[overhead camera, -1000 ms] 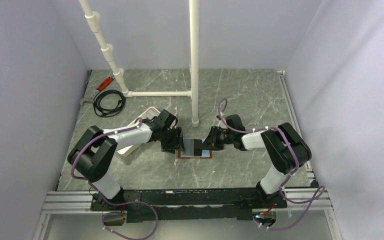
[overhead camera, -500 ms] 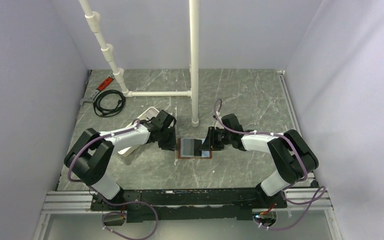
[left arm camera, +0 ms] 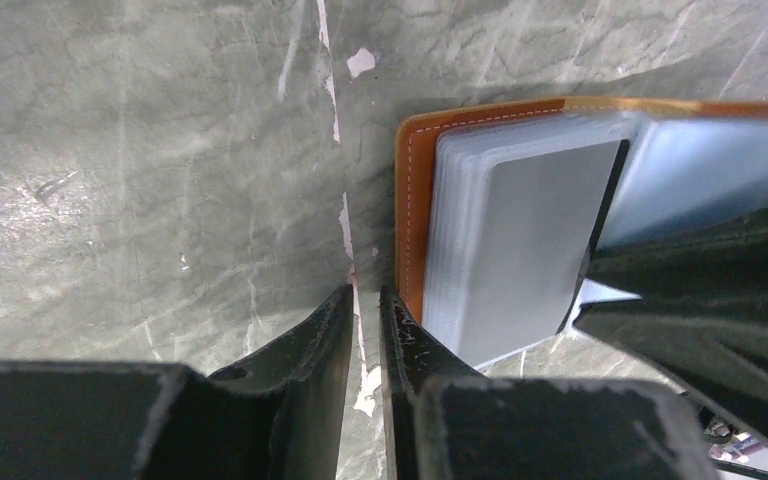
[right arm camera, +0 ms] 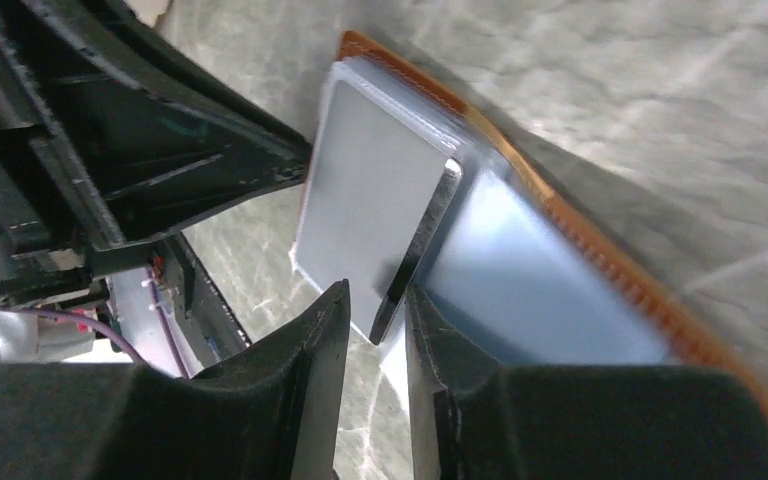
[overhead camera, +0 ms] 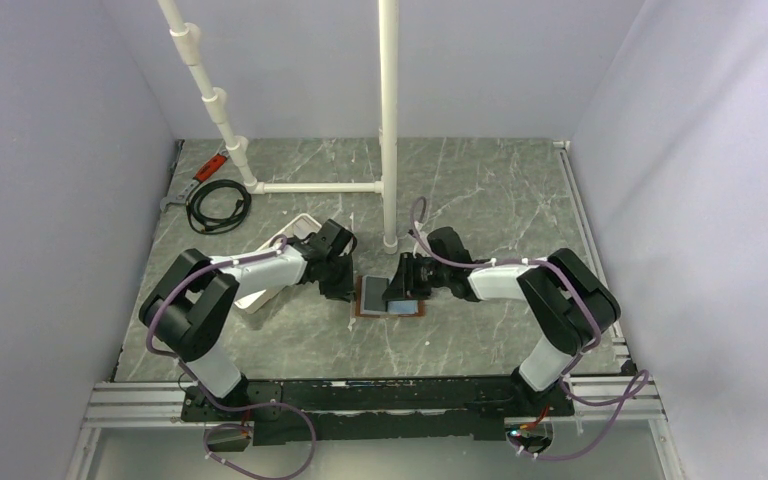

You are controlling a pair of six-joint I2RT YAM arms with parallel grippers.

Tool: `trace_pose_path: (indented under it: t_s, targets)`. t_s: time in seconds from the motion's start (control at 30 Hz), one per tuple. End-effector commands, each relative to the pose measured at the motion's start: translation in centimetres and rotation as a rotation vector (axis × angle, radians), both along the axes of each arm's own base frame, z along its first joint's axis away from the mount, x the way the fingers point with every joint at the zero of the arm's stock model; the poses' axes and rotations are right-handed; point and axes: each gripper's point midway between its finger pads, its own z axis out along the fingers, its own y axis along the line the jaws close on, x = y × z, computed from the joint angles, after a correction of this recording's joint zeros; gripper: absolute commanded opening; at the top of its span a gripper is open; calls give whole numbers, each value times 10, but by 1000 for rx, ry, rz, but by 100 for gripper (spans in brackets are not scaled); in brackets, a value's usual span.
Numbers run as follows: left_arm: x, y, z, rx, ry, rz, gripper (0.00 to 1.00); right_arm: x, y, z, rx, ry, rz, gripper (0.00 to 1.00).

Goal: Put the credit cards into the card holder
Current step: Insert the credit card into the card holder, then pick up the credit card from the storage box.

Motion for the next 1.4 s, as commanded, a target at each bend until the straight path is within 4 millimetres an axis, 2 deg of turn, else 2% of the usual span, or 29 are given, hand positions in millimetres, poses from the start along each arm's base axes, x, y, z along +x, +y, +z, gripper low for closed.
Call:
trace_pose_path:
  t_s: [0.0, 0.13, 0.2, 0.3, 0.4, 0.47, 0.53, 0.63, 0.7, 0.77, 0.87, 0.97, 1.07, 1.17, 1.37]
  targets:
    - [5, -5, -4, 22, -24, -23, 23, 10, 33, 36, 145, -102, 25, 30]
    - [4, -3, 0, 29, -24, -23, 25, 11, 28, 40, 144, -118, -6, 34]
    - [0, 0, 11, 24, -32, -36, 31, 9, 16, 38, 82, -115, -25, 38]
    - [-2, 0, 45, -25, -79, -65, 51, 2, -5, 38, -16, -140, -34, 45]
    - [-1, 2, 93, -116, -157, -81, 67, -5, -26, 48, -54, -172, -45, 51]
    - [10, 16, 121, -164, -218, -34, 75, -6, -35, 58, -57, -206, -55, 53]
    - [28, 38, 140, -199, -270, 64, 81, -7, -42, 64, -76, -217, -63, 54]
    - [63, 79, 150, -203, -329, 281, 89, -3, -43, 72, -64, -234, -69, 55]
    - [87, 94, 151, -227, -347, 405, 92, -3, -41, 73, -49, -230, -66, 54]
    - [109, 110, 142, -219, -327, 525, 94, -4, -39, 74, -35, -228, -64, 54]
    - [135, 117, 126, -207, -284, 588, 91, -7, -42, 72, -36, -223, -69, 54]
    - [157, 112, 108, -225, -265, 601, 89, -9, -49, 71, -53, -231, -81, 54]
    - [169, 108, 94, -244, -253, 622, 85, -10, -57, 69, -69, -237, -98, 54]
    - [174, 106, 82, -267, -255, 646, 72, -10, -63, 71, -68, -242, -113, 54]
    - [178, 108, 70, -275, -245, 694, 58, -9, -67, 72, -64, -242, -119, 53]
